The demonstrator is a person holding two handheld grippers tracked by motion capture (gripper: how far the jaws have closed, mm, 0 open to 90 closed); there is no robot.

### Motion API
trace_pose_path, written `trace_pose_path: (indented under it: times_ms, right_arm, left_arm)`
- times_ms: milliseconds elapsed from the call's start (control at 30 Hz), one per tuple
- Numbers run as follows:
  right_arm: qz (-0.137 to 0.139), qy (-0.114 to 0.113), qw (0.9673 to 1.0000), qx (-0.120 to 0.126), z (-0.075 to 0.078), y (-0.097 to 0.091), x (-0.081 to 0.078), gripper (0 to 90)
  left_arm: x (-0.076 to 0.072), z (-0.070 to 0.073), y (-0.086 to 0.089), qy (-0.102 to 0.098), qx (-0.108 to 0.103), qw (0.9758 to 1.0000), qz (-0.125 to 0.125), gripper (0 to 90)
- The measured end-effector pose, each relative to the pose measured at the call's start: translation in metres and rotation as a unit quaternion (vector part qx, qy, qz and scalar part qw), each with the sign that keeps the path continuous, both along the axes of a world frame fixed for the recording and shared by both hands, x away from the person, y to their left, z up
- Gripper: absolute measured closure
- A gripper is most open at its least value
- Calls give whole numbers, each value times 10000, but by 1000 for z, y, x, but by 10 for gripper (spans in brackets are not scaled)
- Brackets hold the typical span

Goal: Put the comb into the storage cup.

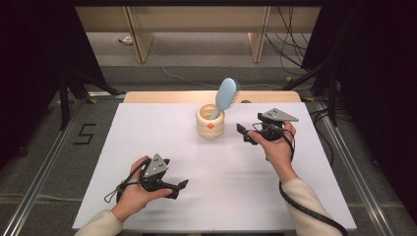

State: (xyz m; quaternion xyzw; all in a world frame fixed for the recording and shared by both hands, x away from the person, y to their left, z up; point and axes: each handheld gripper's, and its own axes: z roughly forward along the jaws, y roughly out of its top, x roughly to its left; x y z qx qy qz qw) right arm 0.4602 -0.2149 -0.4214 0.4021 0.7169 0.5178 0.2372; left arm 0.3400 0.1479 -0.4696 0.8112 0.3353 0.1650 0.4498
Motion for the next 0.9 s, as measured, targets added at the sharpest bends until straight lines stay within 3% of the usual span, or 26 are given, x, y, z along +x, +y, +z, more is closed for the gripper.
trace_pose_path:
  times_ms: [900]
  right_arm:
    - [198, 26, 9996, -181, -2, -22, -32, 59]
  left_arm:
    - [1, 0, 3, -41, 24, 10000, 63, 41]
